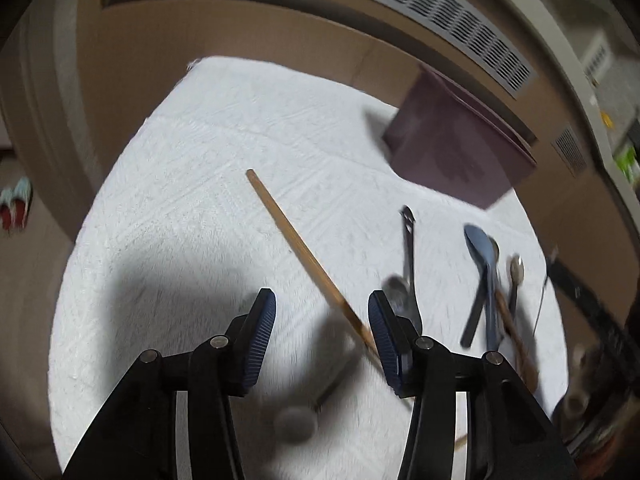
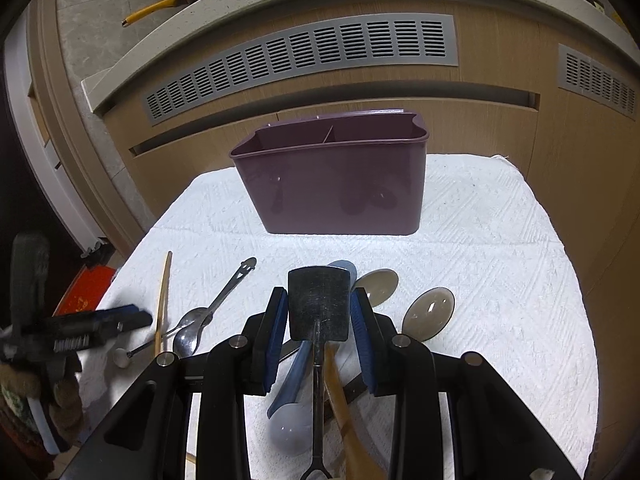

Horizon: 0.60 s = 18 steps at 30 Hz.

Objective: Organize utensils
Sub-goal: 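Release the steel spoon and grasp a wooden chopstick with the left tool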

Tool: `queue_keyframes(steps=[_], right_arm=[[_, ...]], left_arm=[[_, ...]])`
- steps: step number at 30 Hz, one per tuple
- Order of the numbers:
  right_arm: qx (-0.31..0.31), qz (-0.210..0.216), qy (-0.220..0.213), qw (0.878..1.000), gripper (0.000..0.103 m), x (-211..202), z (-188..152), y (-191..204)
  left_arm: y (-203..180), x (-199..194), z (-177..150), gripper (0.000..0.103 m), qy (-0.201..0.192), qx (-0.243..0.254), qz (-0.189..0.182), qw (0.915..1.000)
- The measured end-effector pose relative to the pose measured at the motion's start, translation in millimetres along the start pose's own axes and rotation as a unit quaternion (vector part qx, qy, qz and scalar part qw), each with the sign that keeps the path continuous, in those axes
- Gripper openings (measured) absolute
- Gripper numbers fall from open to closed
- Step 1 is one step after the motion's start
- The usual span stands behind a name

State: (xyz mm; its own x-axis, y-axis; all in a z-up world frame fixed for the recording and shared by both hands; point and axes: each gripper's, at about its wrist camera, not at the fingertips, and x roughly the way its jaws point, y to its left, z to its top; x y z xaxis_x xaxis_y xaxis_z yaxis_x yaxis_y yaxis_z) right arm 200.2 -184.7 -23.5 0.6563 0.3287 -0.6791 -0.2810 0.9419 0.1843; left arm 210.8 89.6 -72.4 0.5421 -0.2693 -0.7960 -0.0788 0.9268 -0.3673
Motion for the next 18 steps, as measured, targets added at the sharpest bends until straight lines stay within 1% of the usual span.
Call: queue_keyframes(steps=[1, 2, 3, 5, 7, 8, 9, 10, 11, 12, 13, 14, 16, 18], right_arm=[[0.001, 0.000, 0.000, 1.000, 0.030, 0, -1, -1], [0.002, -0.001, 0.001, 1.000, 0.030, 0, -1, -1], [0.002, -0.004, 0.000, 1.000, 0.030, 0, -2, -1], [0.000, -0.007, -0.001, 1.000, 0.030, -1, -3, -2], [-0.002, -0.010, -0.002, 1.000, 0.030, 0, -3, -2], [-0.004, -0.015, -0.002, 1.000, 0.030, 0, -3, -2], [-0.006, -0.019, -0.002, 1.000, 0.030, 1, -3, -1], [-0.009, -0.023, -0.003, 1.000, 0.030, 1, -4, -2], [-0.010, -0.025, -0.003, 1.000, 0.030, 2, -4, -2], [-0.009, -0.025, -0.002, 1.000, 0.030, 2, -4, -3], [-0.008, -0.025, -0.001, 1.000, 0.030, 2, -4, -4], [-0.006, -0.025, 0.000, 1.000, 0.030, 2, -4, -5], [-0.005, -0.025, 0.001, 1.000, 0.030, 3, -3, -6], [-0.007, -0.025, 0.004, 1.000, 0.030, 5, -3, -5]], left_arm=[[2, 8, 6, 0.045, 0.012, -0.014, 0.009, 0.9998], [2, 12, 12, 0.041, 0.012, -0.022, 0.016, 0.9996], [0, 13, 17, 0.038, 0.009, -0.022, 0.024, 0.9994], [-6, 24, 30, 0.034, 0.021, -0.012, 0.038, 0.9990], [-16, 33, 39, 0.028, 0.021, 0.011, 0.055, 0.9982], [-25, 38, 42, 0.024, 0.017, 0.032, 0.071, 0.9968], [-32, 42, 43, 0.020, 0.019, 0.049, 0.079, 0.9954], [-36, 44, 42, 0.019, 0.018, 0.063, 0.085, 0.9943], [-42, 46, 40, 0.016, 0.018, 0.078, 0.084, 0.9933], [-50, 46, 36, 0.008, 0.025, 0.091, 0.069, 0.9932], [-57, 47, 31, 0.006, 0.029, 0.104, 0.063, 0.9921], [-63, 46, 26, 0.006, 0.028, 0.120, 0.064, 0.9903], [-75, 47, 18, 0.006, 0.027, 0.151, 0.072, 0.9855], [-80, 48, 17, 0.006, 0.029, 0.165, 0.082, 0.9824]])
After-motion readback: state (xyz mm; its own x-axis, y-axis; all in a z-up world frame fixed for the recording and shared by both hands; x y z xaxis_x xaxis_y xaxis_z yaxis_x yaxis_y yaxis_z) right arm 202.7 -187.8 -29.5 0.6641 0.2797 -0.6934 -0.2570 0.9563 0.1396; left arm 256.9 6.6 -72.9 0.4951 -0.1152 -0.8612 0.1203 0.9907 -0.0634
